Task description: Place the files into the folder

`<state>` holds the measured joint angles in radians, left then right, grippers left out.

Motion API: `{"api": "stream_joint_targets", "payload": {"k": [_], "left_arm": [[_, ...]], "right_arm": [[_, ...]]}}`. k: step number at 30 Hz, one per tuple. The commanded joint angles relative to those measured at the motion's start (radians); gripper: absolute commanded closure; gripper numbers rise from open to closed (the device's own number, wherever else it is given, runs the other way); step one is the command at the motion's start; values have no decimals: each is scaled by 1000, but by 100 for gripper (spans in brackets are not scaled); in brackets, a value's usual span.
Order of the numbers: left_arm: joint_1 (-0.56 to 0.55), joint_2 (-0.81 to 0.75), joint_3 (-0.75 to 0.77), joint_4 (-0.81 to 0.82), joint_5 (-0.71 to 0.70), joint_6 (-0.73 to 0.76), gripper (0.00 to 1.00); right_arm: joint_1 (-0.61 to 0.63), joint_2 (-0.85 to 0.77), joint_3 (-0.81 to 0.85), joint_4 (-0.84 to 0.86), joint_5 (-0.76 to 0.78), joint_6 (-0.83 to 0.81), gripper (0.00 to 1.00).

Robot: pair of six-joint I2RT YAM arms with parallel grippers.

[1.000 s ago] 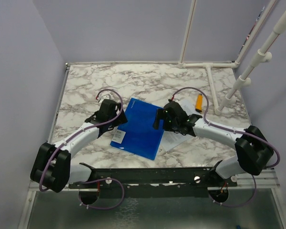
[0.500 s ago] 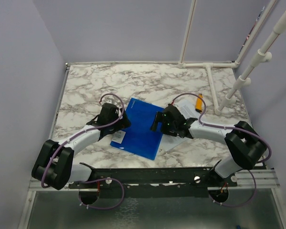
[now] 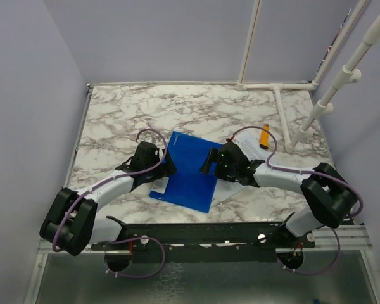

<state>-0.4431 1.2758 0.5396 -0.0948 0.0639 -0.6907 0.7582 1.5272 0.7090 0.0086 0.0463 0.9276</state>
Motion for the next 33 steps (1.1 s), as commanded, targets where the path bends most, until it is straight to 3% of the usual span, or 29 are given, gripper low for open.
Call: {"api": "stream_joint_targets", "payload": {"k": [1, 13, 23, 33], "left_arm": [[-65, -33, -25, 40, 116, -41, 2], [-191, -102, -69, 77, 108, -131, 2], [-210, -141, -89, 130, 119, -152, 1], [-207, -180, -70, 10, -39, -104, 2]], "right_arm": [[7, -6, -54, -83, 3, 20, 0], [6, -122, -60, -186, 79, -61, 0], [6, -235, 10, -313, 104, -174, 0], [3, -337, -1, -439, 169, -176, 0]]}}
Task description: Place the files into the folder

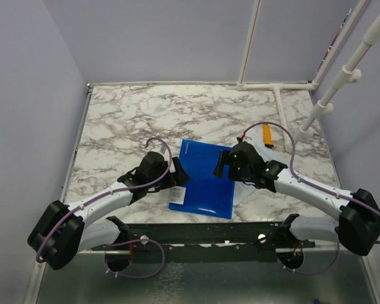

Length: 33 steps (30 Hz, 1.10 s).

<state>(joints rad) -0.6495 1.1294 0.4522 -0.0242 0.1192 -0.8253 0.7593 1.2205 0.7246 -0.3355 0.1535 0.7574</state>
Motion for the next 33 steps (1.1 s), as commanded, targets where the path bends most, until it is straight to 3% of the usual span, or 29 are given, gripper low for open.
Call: {"api": "stream_joint_targets", "payload": {"k": [1, 6, 17, 33], "left_arm": [[-1, -42, 25, -84, -110, 37, 1], [0, -61, 50, -168, -172, 54, 2], [1, -24, 39, -182, -52, 53, 1], [44, 87, 5, -48, 81, 32, 1]], "right_arm": [[0, -39, -28, -100, 76, 1, 0], [-8, -59, -81, -88, 69, 45, 0], [-17, 13, -143, 40, -8, 117, 0], [-93, 159, -121, 216, -115, 117, 0]]}}
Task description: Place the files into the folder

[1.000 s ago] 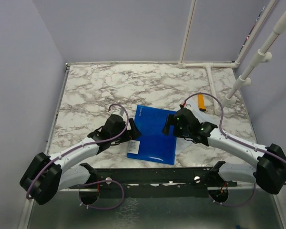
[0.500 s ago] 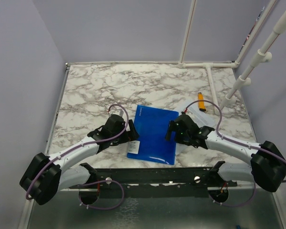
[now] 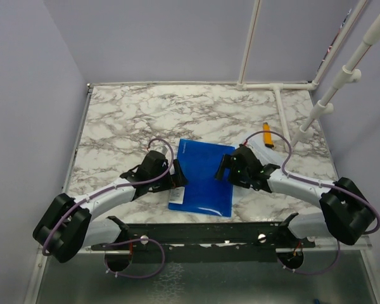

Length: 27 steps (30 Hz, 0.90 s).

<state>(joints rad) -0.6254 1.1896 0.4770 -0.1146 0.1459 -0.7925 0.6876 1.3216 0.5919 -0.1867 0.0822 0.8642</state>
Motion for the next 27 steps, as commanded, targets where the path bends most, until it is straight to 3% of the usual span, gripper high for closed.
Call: {"api": "stream_joint_targets", "payload": {"k": [1, 17, 27], "left_arm": [[29, 36, -20, 48, 59, 1, 1], [118, 224, 77, 158, 140, 24, 2], [135, 151, 97, -44, -74, 56, 2]], "right_arm": [[-25, 73, 18, 73, -50, 9, 0], [-131, 206, 157, 86, -63, -41, 0], [-144, 166, 225, -29, -6, -154, 0]]}}
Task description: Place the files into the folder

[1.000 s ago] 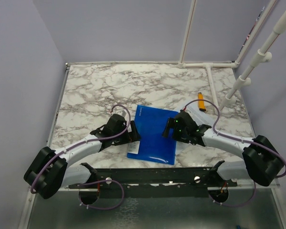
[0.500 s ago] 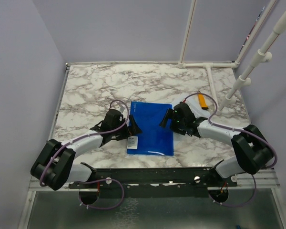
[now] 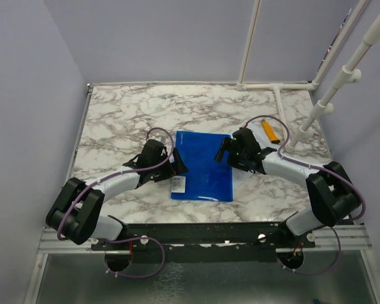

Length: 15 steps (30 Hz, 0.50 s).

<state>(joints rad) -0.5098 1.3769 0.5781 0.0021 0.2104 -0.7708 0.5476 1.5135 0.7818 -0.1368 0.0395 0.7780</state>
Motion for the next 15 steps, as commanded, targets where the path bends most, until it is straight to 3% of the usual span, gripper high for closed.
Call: {"api": "stream_joint_targets", "payload": {"k": [1, 9, 15], "left_arm": [[25, -50, -11, -169, -148, 32, 1], [42, -111, -84, -152, -75, 8, 5], [54, -110, -147, -95, 3, 2, 18]], "right_arm": [[-4, -32, 35, -86, 38, -77, 0], [-5, -105, -15, -86, -6, -107, 1], [-5, -134, -55, -69, -69, -108, 3]]}}
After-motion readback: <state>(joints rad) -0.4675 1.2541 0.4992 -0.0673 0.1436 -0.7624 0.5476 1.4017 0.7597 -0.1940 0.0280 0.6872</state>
